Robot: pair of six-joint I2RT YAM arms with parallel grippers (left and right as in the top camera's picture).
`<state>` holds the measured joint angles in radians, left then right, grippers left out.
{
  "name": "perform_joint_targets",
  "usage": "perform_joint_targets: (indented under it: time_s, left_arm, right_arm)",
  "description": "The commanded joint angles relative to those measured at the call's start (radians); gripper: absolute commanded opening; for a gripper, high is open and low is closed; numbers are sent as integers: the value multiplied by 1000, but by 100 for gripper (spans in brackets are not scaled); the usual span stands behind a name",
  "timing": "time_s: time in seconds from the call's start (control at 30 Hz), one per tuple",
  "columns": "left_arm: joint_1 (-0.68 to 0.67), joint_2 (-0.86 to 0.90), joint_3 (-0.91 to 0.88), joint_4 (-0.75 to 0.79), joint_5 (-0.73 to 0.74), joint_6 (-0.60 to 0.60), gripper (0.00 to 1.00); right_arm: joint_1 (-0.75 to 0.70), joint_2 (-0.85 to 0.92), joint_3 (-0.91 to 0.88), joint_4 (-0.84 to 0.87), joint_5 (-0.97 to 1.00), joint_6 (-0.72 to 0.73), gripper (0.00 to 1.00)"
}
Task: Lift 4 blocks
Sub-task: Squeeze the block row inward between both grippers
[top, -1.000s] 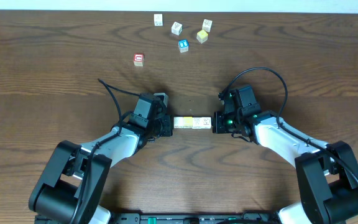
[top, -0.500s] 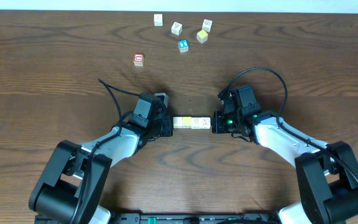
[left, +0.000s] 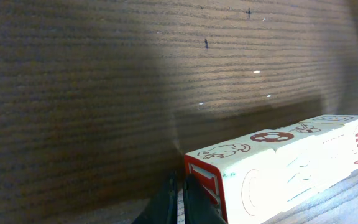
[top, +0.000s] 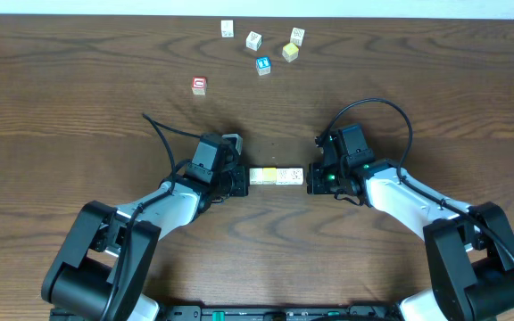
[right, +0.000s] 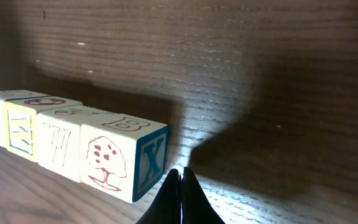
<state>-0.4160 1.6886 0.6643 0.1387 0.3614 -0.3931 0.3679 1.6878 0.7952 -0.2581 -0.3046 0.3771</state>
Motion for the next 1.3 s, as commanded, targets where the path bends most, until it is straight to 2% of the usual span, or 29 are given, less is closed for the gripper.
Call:
perform_joint_targets:
  time_s: [0.0, 1.27]
  left_arm:
    - [-2, -11, 0, -2, 9, -5, 7]
    - [-2, -11, 0, -2, 9, -5, 7]
  right_arm:
    - [7, 2, -5, 2, 24, -23, 1]
    - [7, 27, -5, 50, 19, -33, 1]
